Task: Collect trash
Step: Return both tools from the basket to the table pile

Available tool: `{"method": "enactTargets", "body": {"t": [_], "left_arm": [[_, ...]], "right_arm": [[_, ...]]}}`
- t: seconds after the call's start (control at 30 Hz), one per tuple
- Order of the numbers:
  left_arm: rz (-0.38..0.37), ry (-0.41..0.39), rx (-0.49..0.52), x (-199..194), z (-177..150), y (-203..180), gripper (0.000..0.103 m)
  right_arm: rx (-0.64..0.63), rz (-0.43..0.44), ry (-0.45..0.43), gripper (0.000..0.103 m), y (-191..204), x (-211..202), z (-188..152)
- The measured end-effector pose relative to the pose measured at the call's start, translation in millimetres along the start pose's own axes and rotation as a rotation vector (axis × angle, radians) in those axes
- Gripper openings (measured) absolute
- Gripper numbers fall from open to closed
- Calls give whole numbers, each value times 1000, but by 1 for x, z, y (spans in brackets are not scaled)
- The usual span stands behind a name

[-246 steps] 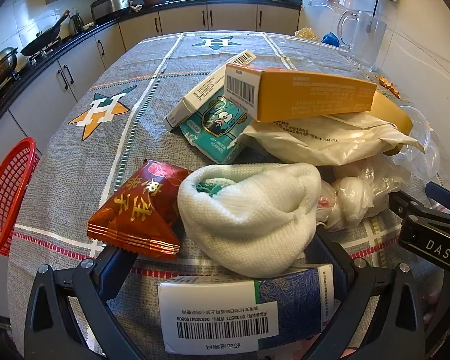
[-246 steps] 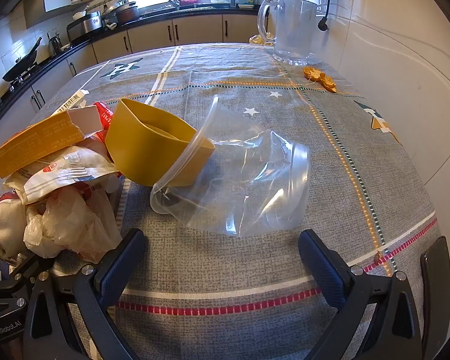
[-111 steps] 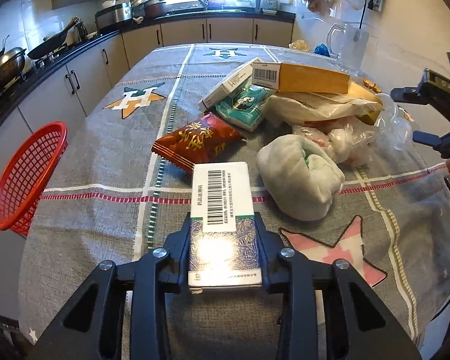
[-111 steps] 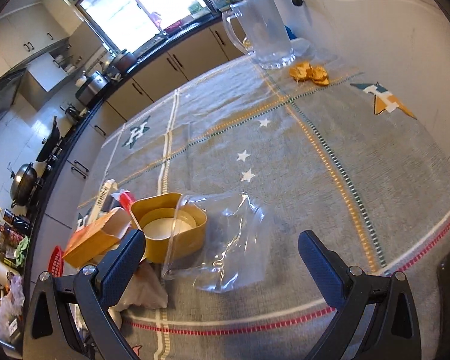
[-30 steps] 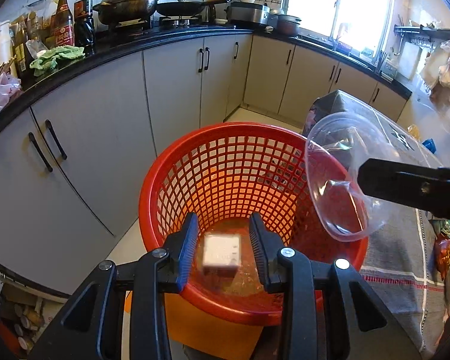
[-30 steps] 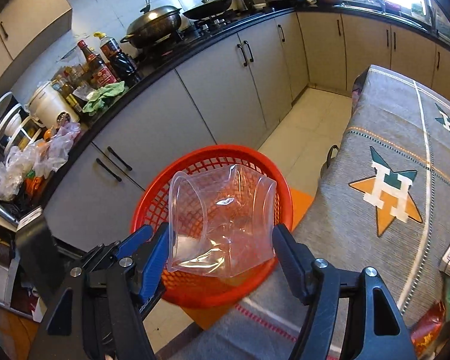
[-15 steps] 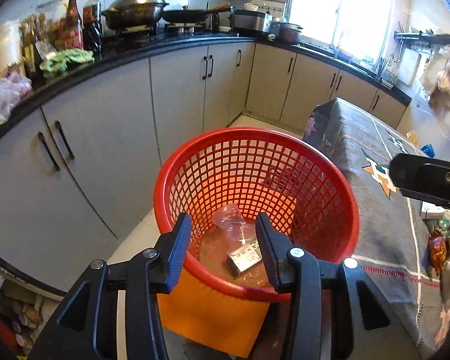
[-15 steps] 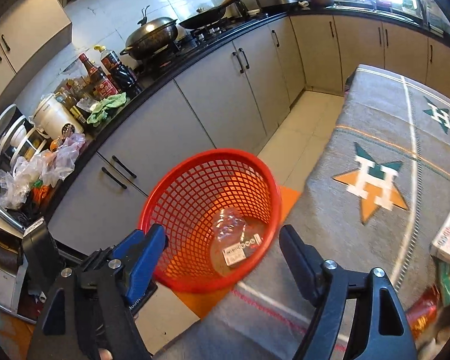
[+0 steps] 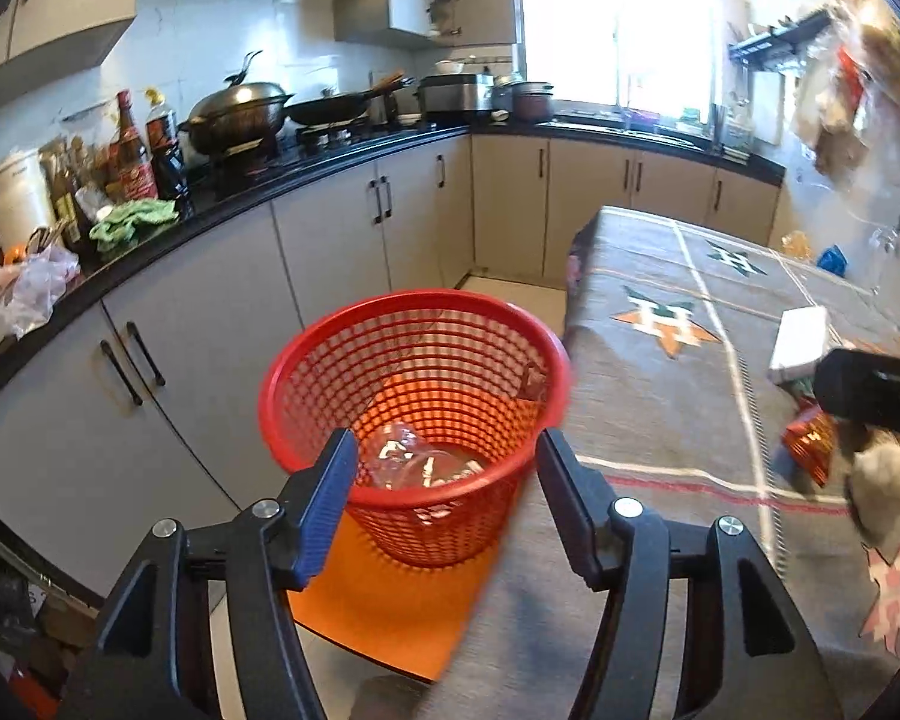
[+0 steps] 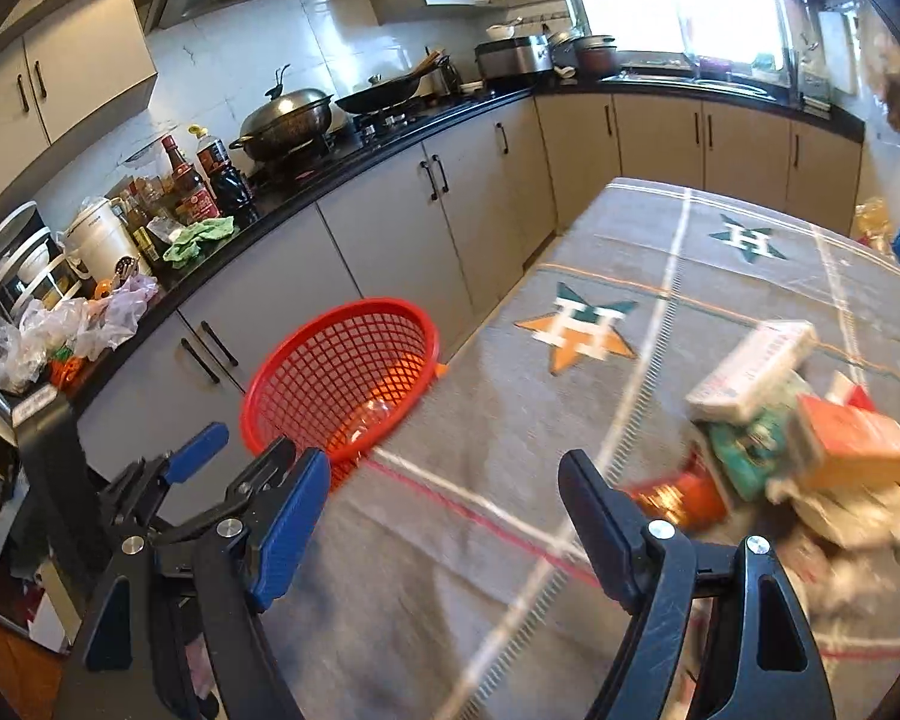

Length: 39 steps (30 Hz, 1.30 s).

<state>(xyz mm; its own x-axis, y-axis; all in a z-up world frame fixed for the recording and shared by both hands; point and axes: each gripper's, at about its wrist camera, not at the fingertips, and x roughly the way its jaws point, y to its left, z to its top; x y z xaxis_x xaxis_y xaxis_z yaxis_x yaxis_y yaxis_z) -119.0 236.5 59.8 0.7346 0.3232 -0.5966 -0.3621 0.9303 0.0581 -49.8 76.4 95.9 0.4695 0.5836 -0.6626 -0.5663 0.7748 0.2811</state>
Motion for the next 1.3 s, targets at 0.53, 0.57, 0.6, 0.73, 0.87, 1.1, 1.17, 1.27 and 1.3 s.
{"method": "enactTargets", "body": {"t": [0.53, 0.57, 0.6, 0.73, 0.87, 1.1, 1.17, 1.27, 1.3], "left_arm": [[-59, -39, 198, -30, -14, -100, 66], [-63, -43, 210, -32, -15, -106, 67], [-69, -44, 221, -34, -16, -111, 67], [-88, -49, 253, -39, -19, -125, 67], [-96, -53, 276, -44, -21, -136, 67], [-101, -47, 301, -47, -25, -147, 68], [-110, -31, 291, -44, -24, -144, 68], [-135, 6, 254, -36, -22, -135, 68], [-144, 19, 236, -33, -21, -131, 68]], "right_arm": [[101, -131, -62, 83, -74, -73, -59], [109, -136, -65, 83, -78, -76, -61], [119, -141, -68, 83, -82, -79, -64], [156, -160, -80, 83, -97, -92, -70], [181, -172, -88, 83, -109, -101, -79], [203, -185, -84, 83, -120, -106, -92], [205, -187, -74, 83, -124, -104, -96], [206, -187, -48, 83, -125, -97, -101], [206, -186, -41, 83, -126, -94, -102]]}}
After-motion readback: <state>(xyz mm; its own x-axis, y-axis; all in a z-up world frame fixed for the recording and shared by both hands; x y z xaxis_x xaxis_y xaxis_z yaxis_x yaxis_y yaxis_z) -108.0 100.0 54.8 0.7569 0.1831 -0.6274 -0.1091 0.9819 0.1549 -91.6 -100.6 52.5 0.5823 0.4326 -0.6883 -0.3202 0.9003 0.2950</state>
